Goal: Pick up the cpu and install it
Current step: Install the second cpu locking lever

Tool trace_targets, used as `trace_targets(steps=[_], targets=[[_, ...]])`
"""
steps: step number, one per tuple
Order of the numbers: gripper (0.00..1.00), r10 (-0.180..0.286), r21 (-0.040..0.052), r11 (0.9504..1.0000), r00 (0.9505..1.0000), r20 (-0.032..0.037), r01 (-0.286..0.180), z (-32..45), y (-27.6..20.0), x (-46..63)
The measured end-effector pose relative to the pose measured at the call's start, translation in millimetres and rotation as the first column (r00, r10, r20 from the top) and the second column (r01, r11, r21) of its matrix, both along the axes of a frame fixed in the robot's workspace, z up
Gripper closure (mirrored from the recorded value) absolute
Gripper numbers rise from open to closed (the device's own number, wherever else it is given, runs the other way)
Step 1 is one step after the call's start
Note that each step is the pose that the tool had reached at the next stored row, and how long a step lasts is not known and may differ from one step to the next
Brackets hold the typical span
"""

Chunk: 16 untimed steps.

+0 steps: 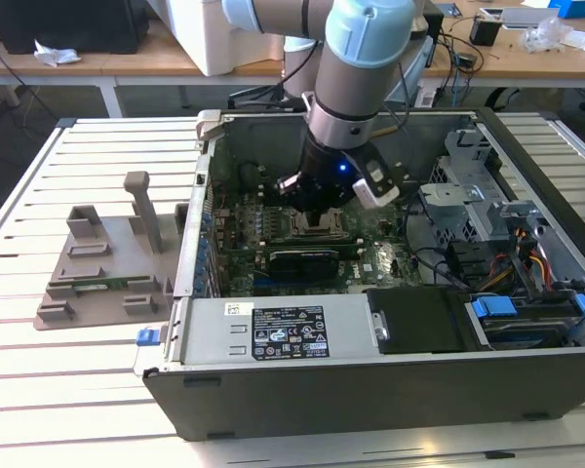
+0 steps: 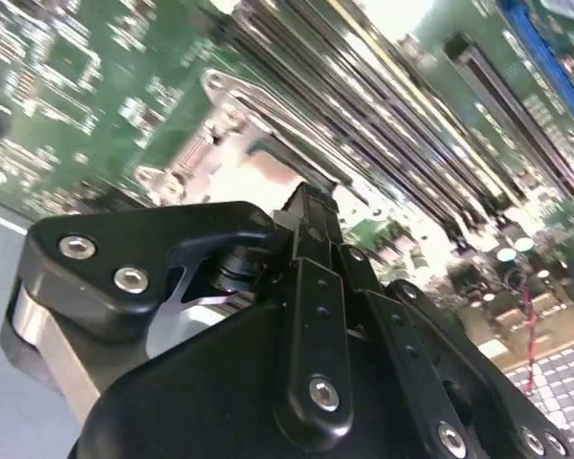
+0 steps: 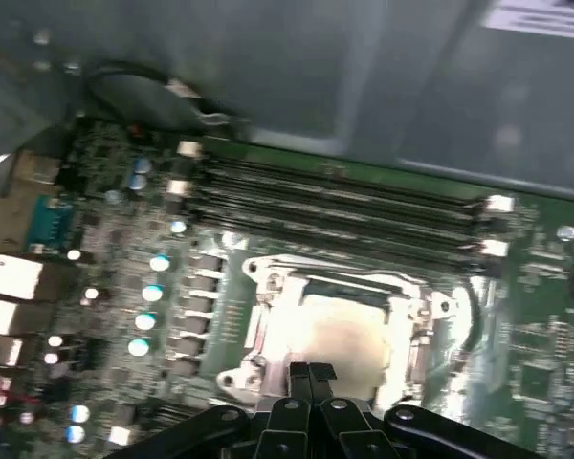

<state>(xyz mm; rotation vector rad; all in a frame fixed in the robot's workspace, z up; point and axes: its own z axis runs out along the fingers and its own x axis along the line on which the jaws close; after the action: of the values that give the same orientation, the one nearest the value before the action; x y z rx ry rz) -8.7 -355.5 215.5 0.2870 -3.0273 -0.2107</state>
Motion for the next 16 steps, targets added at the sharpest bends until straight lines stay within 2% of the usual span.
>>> trace_targets(steps=[1, 2, 4, 5, 6, 7, 8, 11, 14, 16], targets=[[0.89, 0.0, -0.0148, 0.9999, 1.0, -0.0001, 0.0, -0.1, 1.1, 1.6], [0.89, 0.0, -0.0416, 0.9991, 1.0, -0.0001, 0.0, -0.2, 3.0, 4.1], [0.89, 0.0, -0.067, 0.9978, 1.0, -0.0007, 0.0, -0.3, 6.6, 7.1], [0.89, 0.0, -0.0772, 0.997, 1.0, -0.0017, 0.0, -0.4, 13.6, 9.3], [0.89, 0.0, -0.083, 0.9966, 1.0, -0.0018, 0.0, -0.3, 19.1, 9.3], [0.89, 0.0, -0.0847, 0.9964, 1.0, -0.0018, 0.0, -0.1, 20.9, 9.3], [0.89, 0.0, -0.0867, 0.9962, 1.0, -0.0018, 0.0, 3.6, 21.6, 9.4], [0.89, 0.0, -0.0869, 0.9962, 1.0, -0.0017, 0.0, 21.1, 21.9, 9.3], [0.89, 0.0, -0.0869, 0.9962, 1.0, -0.0018, 0.0, 27.4, 21.9, 9.3], [0.89, 0.0, -0.0866, 0.9962, 1.0, -0.0016, 0.0, 27.7, 21.9, 9.3]])
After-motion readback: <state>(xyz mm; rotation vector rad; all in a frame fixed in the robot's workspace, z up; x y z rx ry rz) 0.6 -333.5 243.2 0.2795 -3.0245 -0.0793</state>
